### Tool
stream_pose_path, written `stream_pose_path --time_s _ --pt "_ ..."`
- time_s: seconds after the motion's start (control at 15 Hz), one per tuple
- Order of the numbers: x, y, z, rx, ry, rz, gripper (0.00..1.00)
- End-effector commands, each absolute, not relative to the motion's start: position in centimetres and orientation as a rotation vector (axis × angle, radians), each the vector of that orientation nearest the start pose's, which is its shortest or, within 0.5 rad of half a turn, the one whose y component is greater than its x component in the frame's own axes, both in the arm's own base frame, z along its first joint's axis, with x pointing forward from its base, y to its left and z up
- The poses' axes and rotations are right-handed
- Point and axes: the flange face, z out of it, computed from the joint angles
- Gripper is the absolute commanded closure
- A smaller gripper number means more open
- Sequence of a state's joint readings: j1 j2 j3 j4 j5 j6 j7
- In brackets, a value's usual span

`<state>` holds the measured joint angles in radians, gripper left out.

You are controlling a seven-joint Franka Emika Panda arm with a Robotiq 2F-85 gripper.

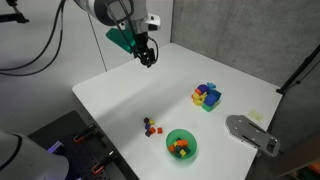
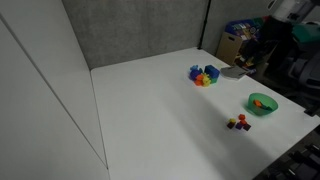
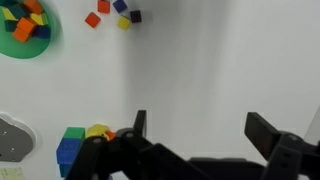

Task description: Put the small orange block in the green bowl

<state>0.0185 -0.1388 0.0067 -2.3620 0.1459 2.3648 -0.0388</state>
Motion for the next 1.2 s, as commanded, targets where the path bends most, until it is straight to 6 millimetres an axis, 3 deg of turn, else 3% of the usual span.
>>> stream_pose_path --time_s 0.0,0.33,0.67,0.93,1.13 --pt "50.1 -0.5 35.5 -3.078 0.15 -0.163 0.0" --pt "49.4 -4.7 30.0 -3.104 0.435 -0.062 0.0" --pt "48.7 -9.4 24.8 -3.07 0.772 -0.073 0.0" --pt "48.4 -11.6 20.4 -3.017 0.967 -0.046 0.0" --pt "48.2 -12.2 17.5 -2.995 1.044 -0.024 0.0"
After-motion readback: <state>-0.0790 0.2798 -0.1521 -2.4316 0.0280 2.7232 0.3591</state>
